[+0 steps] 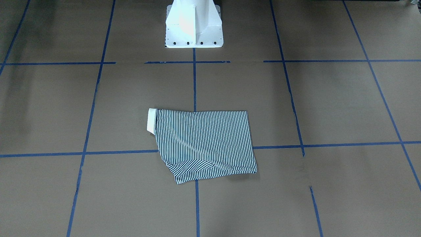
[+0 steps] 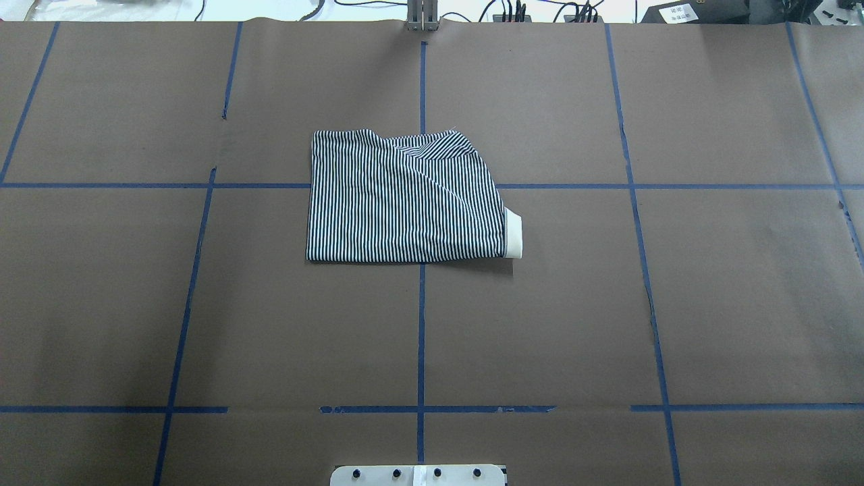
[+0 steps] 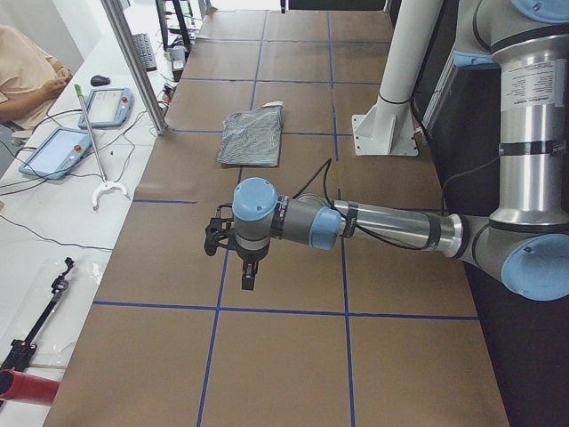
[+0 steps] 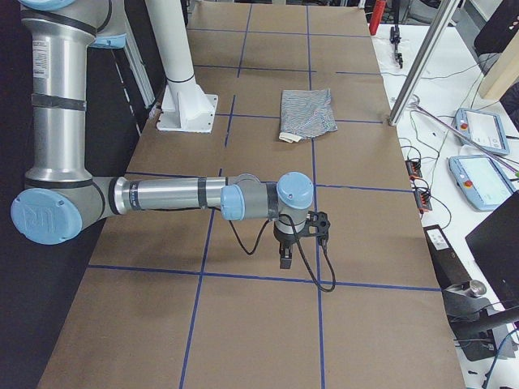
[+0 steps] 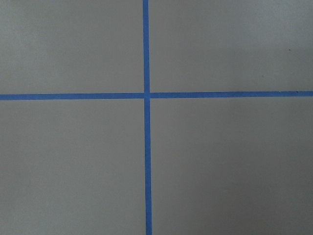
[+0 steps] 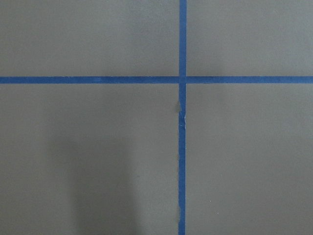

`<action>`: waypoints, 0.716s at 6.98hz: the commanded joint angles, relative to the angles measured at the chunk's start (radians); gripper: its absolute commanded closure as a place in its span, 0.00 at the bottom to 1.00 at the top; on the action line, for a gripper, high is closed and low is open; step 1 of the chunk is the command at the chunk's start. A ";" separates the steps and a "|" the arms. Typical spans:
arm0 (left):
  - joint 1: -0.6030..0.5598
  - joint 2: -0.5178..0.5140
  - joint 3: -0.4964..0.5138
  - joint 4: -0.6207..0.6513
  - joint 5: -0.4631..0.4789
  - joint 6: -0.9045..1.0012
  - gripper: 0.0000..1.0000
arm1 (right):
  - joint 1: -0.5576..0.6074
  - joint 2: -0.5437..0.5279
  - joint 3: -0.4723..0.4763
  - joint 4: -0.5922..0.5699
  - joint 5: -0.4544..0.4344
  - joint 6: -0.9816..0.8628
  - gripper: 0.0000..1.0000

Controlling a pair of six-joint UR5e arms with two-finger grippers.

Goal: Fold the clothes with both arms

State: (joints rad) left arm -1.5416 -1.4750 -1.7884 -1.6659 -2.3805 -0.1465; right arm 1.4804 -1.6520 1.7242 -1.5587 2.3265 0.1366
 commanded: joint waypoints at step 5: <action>-0.002 -0.018 0.112 0.094 0.007 0.007 0.00 | 0.000 -0.002 -0.012 0.000 -0.001 -0.011 0.00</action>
State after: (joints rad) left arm -1.5420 -1.4822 -1.6961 -1.5711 -2.3723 -0.1397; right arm 1.4803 -1.6536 1.7133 -1.5589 2.3257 0.1301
